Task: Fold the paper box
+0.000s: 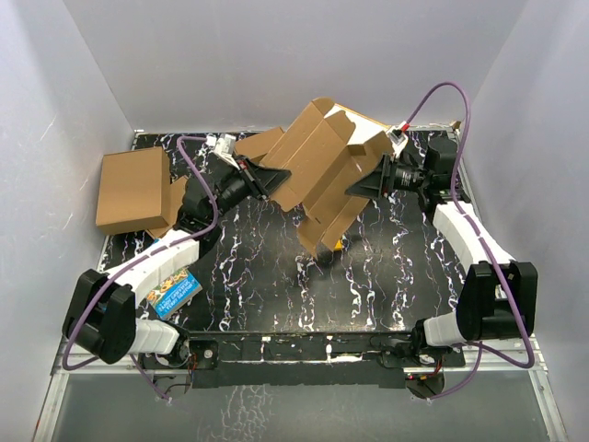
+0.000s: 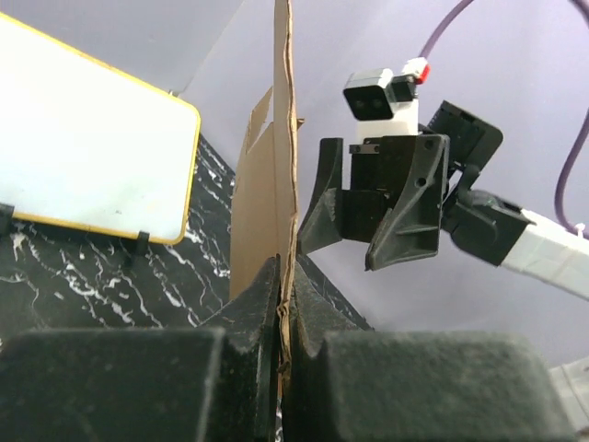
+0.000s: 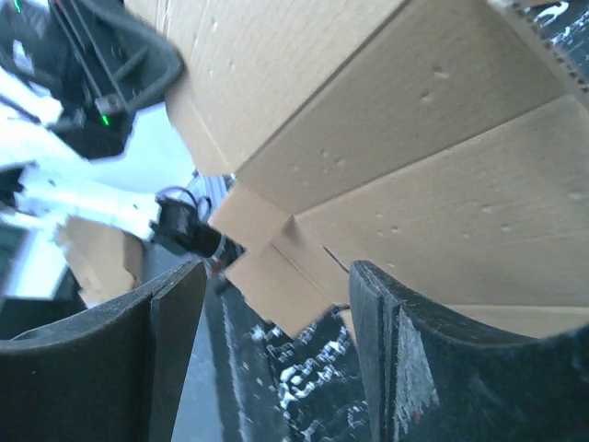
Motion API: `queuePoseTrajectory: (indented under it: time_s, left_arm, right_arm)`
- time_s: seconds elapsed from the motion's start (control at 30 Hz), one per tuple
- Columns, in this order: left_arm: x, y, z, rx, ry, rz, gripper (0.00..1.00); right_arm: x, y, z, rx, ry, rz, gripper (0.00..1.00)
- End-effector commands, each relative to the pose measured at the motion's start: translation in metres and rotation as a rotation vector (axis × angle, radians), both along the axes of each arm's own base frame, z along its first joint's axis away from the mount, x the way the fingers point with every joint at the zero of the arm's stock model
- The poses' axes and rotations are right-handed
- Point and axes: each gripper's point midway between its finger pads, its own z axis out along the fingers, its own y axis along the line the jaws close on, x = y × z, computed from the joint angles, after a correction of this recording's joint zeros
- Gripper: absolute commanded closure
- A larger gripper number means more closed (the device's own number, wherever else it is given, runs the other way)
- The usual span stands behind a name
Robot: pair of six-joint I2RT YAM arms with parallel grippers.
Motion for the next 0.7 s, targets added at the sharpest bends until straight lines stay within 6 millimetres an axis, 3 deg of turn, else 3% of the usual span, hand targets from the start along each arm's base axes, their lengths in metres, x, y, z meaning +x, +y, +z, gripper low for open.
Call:
queuePoseTrajectory:
  time_s: [0.0, 0.33, 0.47, 0.67]
  left_arm:
    - [0.000, -0.003, 0.052, -0.109, -0.149, 0.103, 1.00]
    - [-0.014, -0.034, 0.068, -0.187, -0.185, 0.101, 1.00]
    - [-0.013, -0.047, 0.058, -0.201, -0.154, 0.071, 1.00]
    - [-0.016, -0.045, 0.062, -0.191, -0.179, 0.102, 1.00]
  right_arm:
    - [0.014, 0.010, 0.065, 0.200, 0.051, -0.084, 0.31]
    - [0.029, 0.016, 0.070, 0.276, 0.112, -0.137, 0.26]
    - [0.033, 0.015, 0.073, 0.279, 0.111, -0.151, 0.27]
    - [0.048, 0.008, 0.047, 0.158, 0.153, -0.264, 0.26]
